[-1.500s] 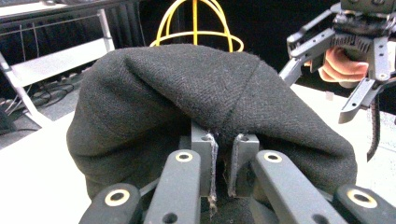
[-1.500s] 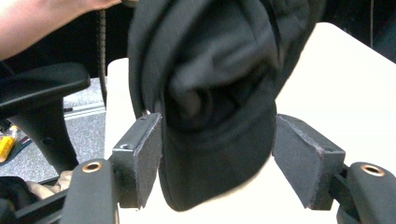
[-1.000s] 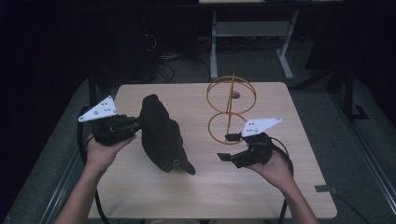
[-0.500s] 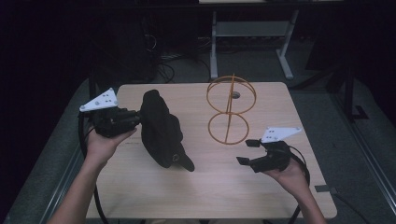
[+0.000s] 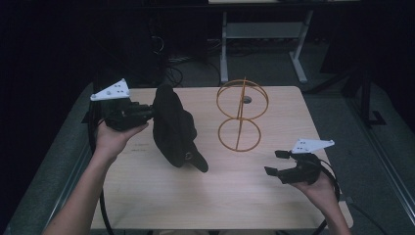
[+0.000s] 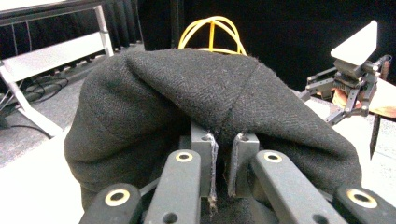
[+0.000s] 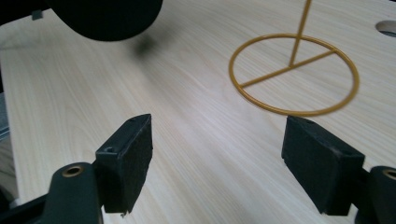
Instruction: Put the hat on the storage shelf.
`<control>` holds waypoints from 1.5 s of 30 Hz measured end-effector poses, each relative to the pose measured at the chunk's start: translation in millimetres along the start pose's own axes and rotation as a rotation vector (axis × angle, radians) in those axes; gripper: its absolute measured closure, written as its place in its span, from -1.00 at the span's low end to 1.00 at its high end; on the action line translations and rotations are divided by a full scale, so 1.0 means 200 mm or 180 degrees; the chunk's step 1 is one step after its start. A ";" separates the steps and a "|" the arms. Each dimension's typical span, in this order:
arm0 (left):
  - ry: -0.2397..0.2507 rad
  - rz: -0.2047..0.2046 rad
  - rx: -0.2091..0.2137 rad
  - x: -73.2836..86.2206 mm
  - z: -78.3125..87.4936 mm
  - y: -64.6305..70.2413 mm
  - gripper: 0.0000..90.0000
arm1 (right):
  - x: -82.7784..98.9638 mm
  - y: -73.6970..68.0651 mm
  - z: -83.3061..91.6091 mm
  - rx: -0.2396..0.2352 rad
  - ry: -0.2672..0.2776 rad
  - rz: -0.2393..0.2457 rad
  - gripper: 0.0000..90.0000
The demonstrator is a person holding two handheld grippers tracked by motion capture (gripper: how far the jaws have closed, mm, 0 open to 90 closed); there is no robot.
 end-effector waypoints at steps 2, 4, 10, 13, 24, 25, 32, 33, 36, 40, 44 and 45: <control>-0.0015 -0.0003 0.0007 -0.02 -0.01 -0.01 0.86 | 0.01 0.01 0.00 0.0010 -0.0017 -0.0017 -0.46; -0.0041 -0.0011 0.0011 -0.04 -0.03 -0.02 0.86 | 0.03 0.04 0.01 0.0040 -0.0028 -0.0012 -0.46; -0.0051 -0.0059 0.0038 -0.12 -0.07 -0.02 0.86 | 0.07 0.09 0.03 0.0071 -0.0010 -0.0123 -0.46; -0.0034 -0.0048 0.0057 -0.14 -0.10 -0.03 0.86 | 0.09 0.12 0.04 0.0103 -0.0029 -0.0175 -0.46; -0.0125 -0.0081 0.0117 -0.23 -0.22 -0.07 0.86 | 0.10 0.15 0.06 0.0178 0.0052 -0.0231 -0.47; -0.0126 -0.0083 0.0121 -0.24 -0.22 -0.07 0.86 | 0.10 0.15 0.06 0.0182 0.0052 -0.0236 -0.47; -0.0135 -0.0140 0.0152 -0.32 -0.29 -0.08 0.86 | 0.10 0.17 0.07 0.0209 0.0118 -0.0282 -0.47; -0.0157 -0.0156 0.0154 -0.34 -0.30 -0.08 0.86 | 0.10 0.18 0.07 0.0212 0.0124 -0.0286 -0.47; -0.0178 -0.0184 0.0165 -0.38 -0.33 -0.08 0.86 | 0.10 0.18 0.08 0.0220 0.0127 -0.0303 -0.47; -0.0188 -0.0232 0.0187 -0.43 -0.38 -0.07 0.86 | 0.10 0.19 0.09 0.0225 0.0162 -0.0334 -0.47; -0.0210 -0.0271 0.0226 -0.49 -0.44 -0.07 0.86 | 0.10 0.20 0.10 0.0225 0.0188 -0.0347 -0.47; -0.0211 -0.0275 0.0237 -0.50 -0.45 -0.07 0.86 | 0.10 0.20 0.10 0.0231 0.0193 -0.0338 -0.47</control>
Point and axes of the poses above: each handheld gripper's, and its own axes: z roughly backward along the jaws, x roughly out of its underside, y roughly to its right, the point moved 3 cm from there along -z, roughly forward along the jaws, and after that the axes turned 7 degrees about x, right-handed, at the moved point
